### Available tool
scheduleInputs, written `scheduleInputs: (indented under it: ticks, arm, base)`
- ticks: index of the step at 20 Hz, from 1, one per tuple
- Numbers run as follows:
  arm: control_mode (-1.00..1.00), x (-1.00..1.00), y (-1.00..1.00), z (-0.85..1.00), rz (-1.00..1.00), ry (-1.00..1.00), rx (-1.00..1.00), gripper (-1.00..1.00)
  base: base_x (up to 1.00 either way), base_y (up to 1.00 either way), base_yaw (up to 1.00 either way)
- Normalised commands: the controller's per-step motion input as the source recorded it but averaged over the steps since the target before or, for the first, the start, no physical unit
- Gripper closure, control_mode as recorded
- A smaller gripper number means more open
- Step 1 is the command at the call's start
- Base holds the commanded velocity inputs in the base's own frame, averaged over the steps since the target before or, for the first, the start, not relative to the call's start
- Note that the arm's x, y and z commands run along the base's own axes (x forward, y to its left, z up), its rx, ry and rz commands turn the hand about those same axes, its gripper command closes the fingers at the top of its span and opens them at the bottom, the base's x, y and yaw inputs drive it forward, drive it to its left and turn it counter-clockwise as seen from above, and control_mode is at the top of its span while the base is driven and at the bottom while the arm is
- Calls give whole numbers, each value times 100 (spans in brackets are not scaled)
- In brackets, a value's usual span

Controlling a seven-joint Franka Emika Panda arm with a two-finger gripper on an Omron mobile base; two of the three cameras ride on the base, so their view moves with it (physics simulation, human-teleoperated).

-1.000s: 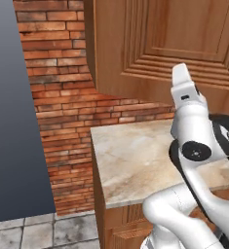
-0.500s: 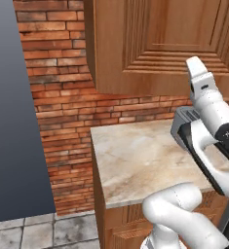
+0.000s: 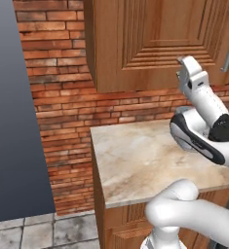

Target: Pick the pear, eggplant from the counter and place them in the cabinet. Then close the cabinet.

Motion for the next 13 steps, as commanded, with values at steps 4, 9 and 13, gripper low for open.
scheduleInputs:
  ticks: [4,9,13]
  arm:
    - [-100,76,-9,6,21,3,0,-100]
    - [-100,16,-20,16,16,9,-2,-100]
    - [-100,-88,-42,45,10,3,-8,-100]
  base:
    - [0,0,0]
    - [0,0,0]
    - [0,0,0]
